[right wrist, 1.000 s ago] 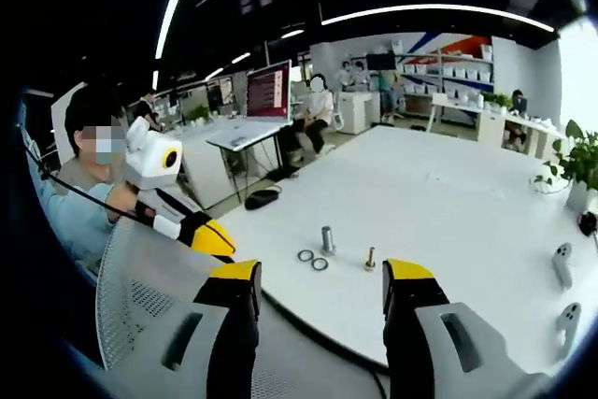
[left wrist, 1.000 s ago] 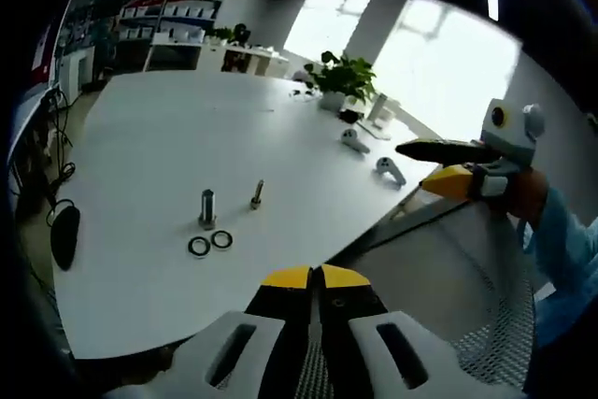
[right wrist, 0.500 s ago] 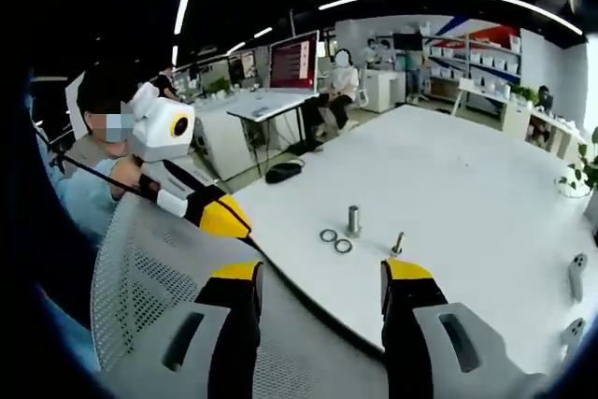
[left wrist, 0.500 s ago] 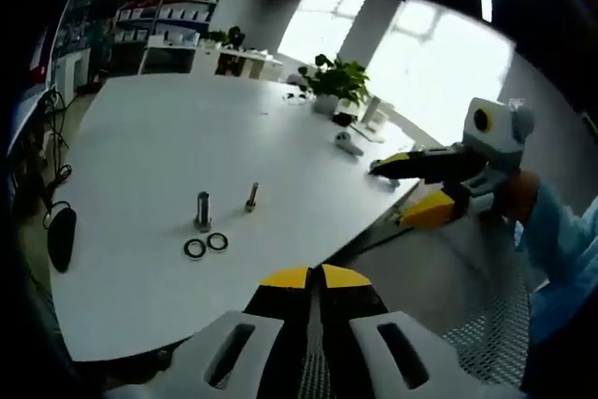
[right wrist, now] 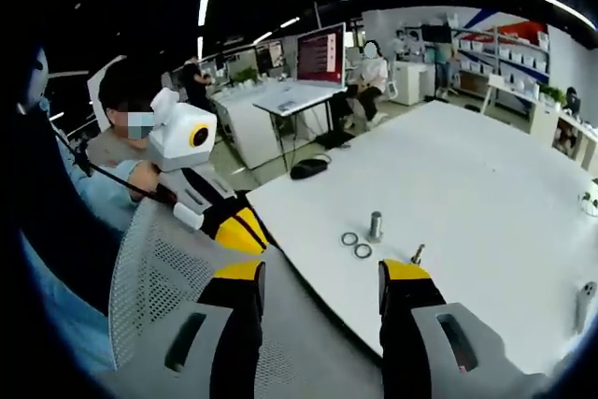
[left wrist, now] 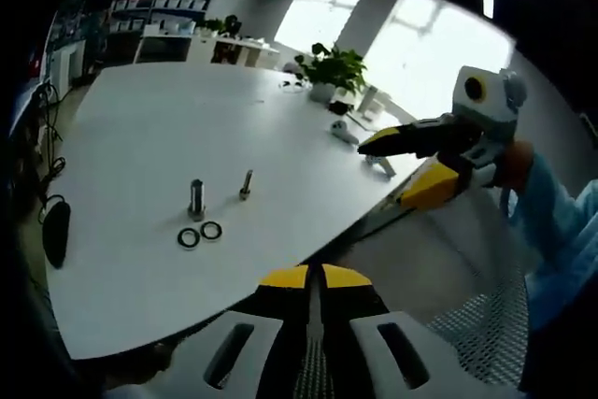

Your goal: Place the washer onto the threaded stud by aligning its center hole with the stud, sliding it down to the base, and recovering from edge contact or off-axis alignment until the washer reaches the visible bottom stop.

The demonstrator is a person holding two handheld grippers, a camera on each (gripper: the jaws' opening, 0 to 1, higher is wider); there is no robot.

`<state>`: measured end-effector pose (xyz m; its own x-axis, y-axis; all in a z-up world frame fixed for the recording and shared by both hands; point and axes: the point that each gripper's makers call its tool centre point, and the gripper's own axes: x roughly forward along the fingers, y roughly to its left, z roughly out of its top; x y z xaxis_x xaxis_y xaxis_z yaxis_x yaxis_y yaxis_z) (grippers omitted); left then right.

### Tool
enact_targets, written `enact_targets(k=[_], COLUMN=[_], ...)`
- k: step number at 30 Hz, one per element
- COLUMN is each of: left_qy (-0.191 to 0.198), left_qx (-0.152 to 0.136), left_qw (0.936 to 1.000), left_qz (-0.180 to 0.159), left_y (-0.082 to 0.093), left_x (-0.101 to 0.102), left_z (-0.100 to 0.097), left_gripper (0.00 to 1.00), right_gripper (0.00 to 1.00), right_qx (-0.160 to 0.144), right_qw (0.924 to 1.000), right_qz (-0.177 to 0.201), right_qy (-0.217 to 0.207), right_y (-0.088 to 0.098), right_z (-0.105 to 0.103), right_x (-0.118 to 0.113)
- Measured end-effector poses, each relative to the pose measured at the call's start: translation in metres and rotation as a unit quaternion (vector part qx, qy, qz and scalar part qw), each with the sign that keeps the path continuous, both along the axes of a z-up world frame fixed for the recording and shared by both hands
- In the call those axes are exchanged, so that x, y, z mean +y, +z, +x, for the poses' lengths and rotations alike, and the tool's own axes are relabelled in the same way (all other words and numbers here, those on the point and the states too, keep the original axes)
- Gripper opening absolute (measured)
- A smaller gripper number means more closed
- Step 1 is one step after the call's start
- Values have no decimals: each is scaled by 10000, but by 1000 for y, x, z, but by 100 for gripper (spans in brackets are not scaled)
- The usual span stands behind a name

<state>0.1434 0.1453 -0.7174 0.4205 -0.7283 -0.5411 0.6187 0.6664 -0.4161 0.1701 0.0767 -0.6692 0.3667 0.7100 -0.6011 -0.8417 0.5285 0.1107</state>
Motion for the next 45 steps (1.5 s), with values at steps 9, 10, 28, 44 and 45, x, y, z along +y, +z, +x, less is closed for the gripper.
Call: enact_targets(k=[9,10,28,44,45], left_qy=[23,6,-26,-44,-41], left_qx=[-8,4,79,89,88], left_qw=[10000,10000,10000,9999,9999], left_qz=[-46,-36,-13,-38,-37], left_y=[1,0,-2,-1,-1], left_x=[0,0,1,0,0], left_z=[1,0,-2,-2,-2], left_gripper=[2,2,3,2,2], right_gripper=[52,52,51,51,51], right_qx=[121,146,555,653,657], right_qw=[9926,9906,9543,9470,9466], right_qz=[-832,-941,-2129,-2451,-2457], right_qy=[872,986,2023,1974,1981], right_y=[-13,-16,-101,-149,-150], right_z=[9,9,36,61,61], right_x=[12,13,25,23,24])
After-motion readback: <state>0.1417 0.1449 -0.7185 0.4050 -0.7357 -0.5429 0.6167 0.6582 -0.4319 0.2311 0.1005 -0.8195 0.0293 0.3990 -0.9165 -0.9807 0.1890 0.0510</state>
